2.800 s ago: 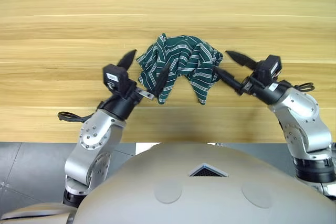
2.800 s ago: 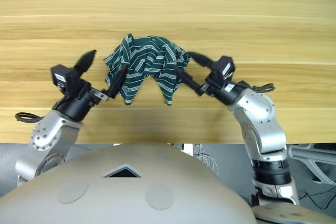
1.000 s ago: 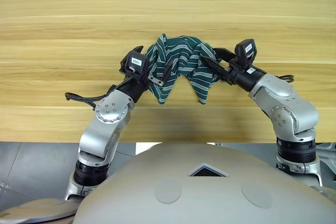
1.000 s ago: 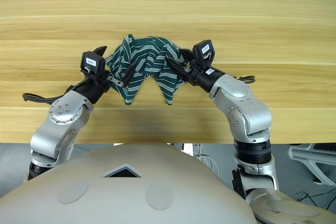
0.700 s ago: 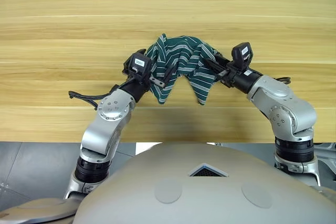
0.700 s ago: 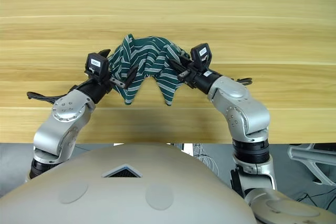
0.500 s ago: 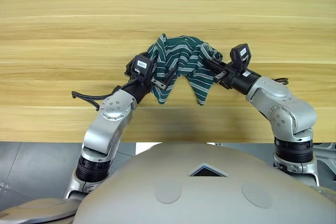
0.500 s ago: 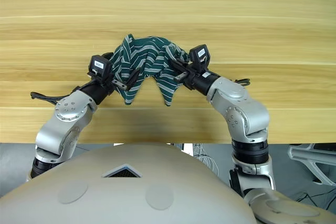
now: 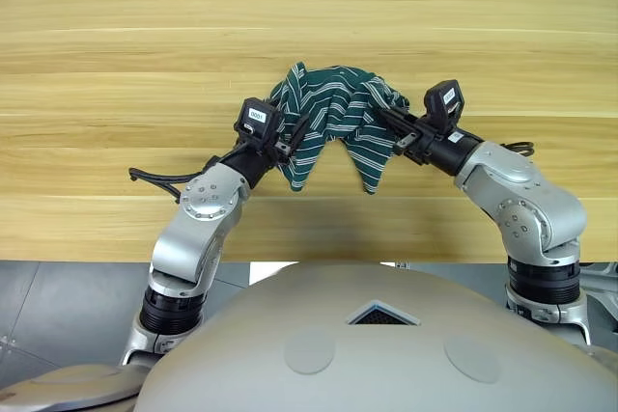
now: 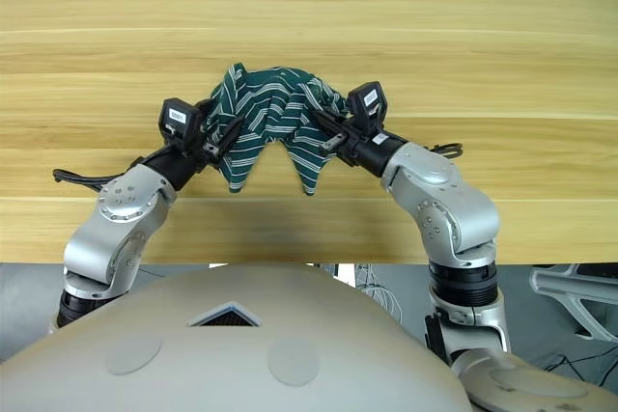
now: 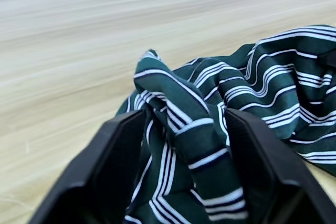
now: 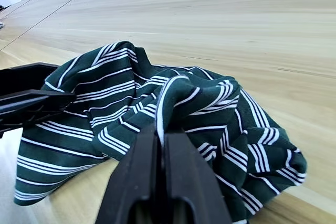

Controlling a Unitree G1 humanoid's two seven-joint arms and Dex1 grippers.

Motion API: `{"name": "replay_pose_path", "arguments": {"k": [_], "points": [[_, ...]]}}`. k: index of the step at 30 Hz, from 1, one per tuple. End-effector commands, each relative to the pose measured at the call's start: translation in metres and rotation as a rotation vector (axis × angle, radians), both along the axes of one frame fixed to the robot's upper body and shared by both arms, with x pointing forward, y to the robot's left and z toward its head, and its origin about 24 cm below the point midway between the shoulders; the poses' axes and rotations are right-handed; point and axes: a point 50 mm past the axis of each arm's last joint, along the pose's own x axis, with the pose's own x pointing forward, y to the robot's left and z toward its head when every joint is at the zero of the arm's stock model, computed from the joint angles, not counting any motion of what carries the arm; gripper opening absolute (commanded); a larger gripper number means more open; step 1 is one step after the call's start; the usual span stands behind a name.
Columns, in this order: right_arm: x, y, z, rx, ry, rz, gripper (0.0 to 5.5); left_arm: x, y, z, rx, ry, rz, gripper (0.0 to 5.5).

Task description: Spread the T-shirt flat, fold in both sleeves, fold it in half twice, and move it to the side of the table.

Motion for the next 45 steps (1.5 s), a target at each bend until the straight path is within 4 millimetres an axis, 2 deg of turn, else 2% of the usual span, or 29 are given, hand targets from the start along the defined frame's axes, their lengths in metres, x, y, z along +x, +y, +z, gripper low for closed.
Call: {"name": "replay_pose_path", "arguments": {"k": [1, 8, 13, 18, 20, 22, 25, 27, 29, 32, 34, 36, 39, 41, 42, 45], "points": [[0.000, 0.002, 0.003, -0.012, -0.025, 0.008, 0.00, 0.001, 0.001, -0.007, -0.006, 0.044, -0.009, 2.04], [-0.002, 0.003, 0.002, -0.033, -0.043, 0.028, 0.00, 0.001, 0.005, 0.001, -0.008, 0.007, 0.007, 0.88], [0.000, 0.000, 0.000, -0.073, -0.064, 0.025, 0.00, -0.002, 0.010, 0.015, -0.028, -0.038, 0.016, 0.04], [0.004, -0.007, 0.000, -0.124, -0.113, 0.015, 0.00, -0.004, 0.015, 0.030, -0.103, -0.074, 0.035, 0.04], [0.012, -0.014, 0.006, -0.145, -0.157, -0.006, 0.00, 0.003, 0.026, 0.034, -0.137, -0.085, 0.074, 0.04], [0.032, -0.033, 0.023, -0.203, -0.256, -0.055, 0.00, 0.019, 0.046, 0.032, -0.132, -0.086, 0.114, 0.04], [0.062, -0.069, 0.071, -0.313, -0.475, -0.093, 0.00, 0.049, 0.087, 0.038, -0.067, -0.116, 0.180, 0.04], [0.070, -0.083, 0.104, -0.361, -0.600, -0.079, 0.00, 0.066, 0.115, 0.055, -0.025, -0.174, 0.233, 0.04], [0.071, -0.091, 0.125, -0.383, -0.678, -0.051, 0.00, 0.070, 0.130, 0.073, -0.001, -0.242, 0.247, 0.04], [0.061, -0.107, 0.147, -0.401, -0.760, -0.036, 0.00, 0.056, 0.137, 0.104, 0.007, -0.364, 0.211, 0.04], [0.053, -0.110, 0.153, -0.414, -0.804, -0.002, 0.00, 0.044, 0.126, 0.121, 0.020, -0.443, 0.154, 0.04], [0.054, -0.098, 0.158, -0.424, -0.855, 0.078, 0.00, 0.046, 0.105, 0.134, 0.032, -0.511, 0.057, 0.04], [0.087, -0.078, 0.163, -0.424, -0.882, 0.149, 0.00, 0.076, 0.076, 0.154, 0.032, -0.589, -0.062, 0.04], [0.122, -0.067, 0.171, -0.441, -0.894, 0.166, 0.00, 0.113, 0.063, 0.166, 0.029, -0.610, -0.101, 0.04], [0.145, -0.063, 0.177, -0.453, -0.887, 0.153, 0.00, 0.138, 0.060, 0.172, 0.030, -0.602, -0.090, 0.04], [0.200, -0.047, 0.191, -0.496, -0.844, 0.084, 0.00, 0.202, 0.063, 0.184, 0.063, -0.564, -0.016, 0.04]]}}
